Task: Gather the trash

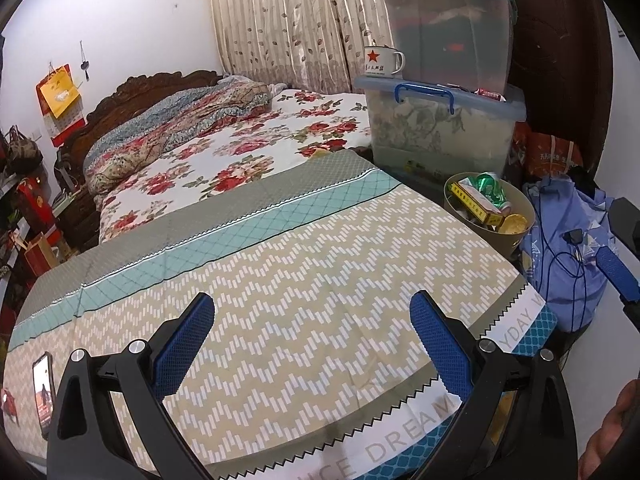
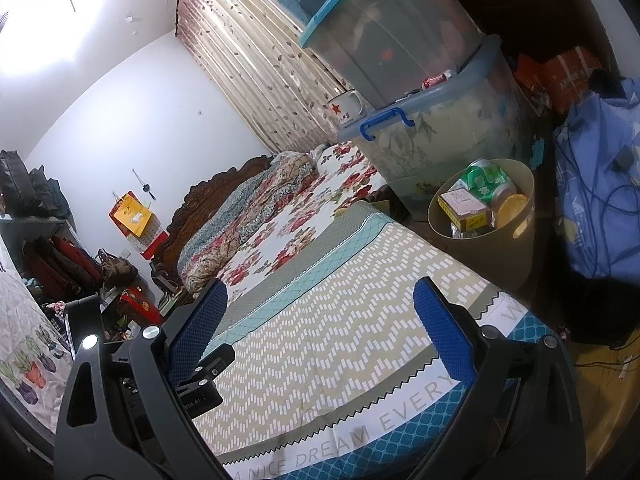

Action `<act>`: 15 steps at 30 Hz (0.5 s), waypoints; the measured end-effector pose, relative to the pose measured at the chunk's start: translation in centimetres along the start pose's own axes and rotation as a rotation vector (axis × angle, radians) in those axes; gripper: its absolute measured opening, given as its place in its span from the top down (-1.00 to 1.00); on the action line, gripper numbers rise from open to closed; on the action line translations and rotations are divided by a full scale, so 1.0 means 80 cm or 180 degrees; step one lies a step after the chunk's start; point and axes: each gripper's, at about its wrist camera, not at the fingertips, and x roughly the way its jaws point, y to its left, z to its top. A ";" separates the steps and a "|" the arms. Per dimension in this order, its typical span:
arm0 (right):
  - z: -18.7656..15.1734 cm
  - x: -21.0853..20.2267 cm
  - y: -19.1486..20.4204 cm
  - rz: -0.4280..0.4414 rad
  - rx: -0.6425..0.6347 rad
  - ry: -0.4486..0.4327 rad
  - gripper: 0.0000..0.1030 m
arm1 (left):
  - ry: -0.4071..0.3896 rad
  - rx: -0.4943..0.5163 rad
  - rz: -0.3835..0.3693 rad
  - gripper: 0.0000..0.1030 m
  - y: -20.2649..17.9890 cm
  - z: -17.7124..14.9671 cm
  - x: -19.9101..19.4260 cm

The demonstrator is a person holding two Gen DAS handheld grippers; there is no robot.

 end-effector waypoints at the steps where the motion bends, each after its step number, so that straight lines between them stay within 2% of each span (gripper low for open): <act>1: -0.001 0.001 -0.001 0.0000 0.0000 0.0000 -0.81 | 0.0012 -0.0020 -0.0022 -0.83 0.001 0.000 0.000; 7: -0.001 0.002 0.000 0.0001 -0.0006 0.0005 -0.81 | 0.0128 -0.0107 -0.0054 -0.83 0.008 -0.003 0.009; 15: 0.000 0.008 -0.002 0.0014 -0.0010 0.0048 -0.82 | 0.0119 -0.0032 0.0039 -0.83 0.004 -0.004 0.008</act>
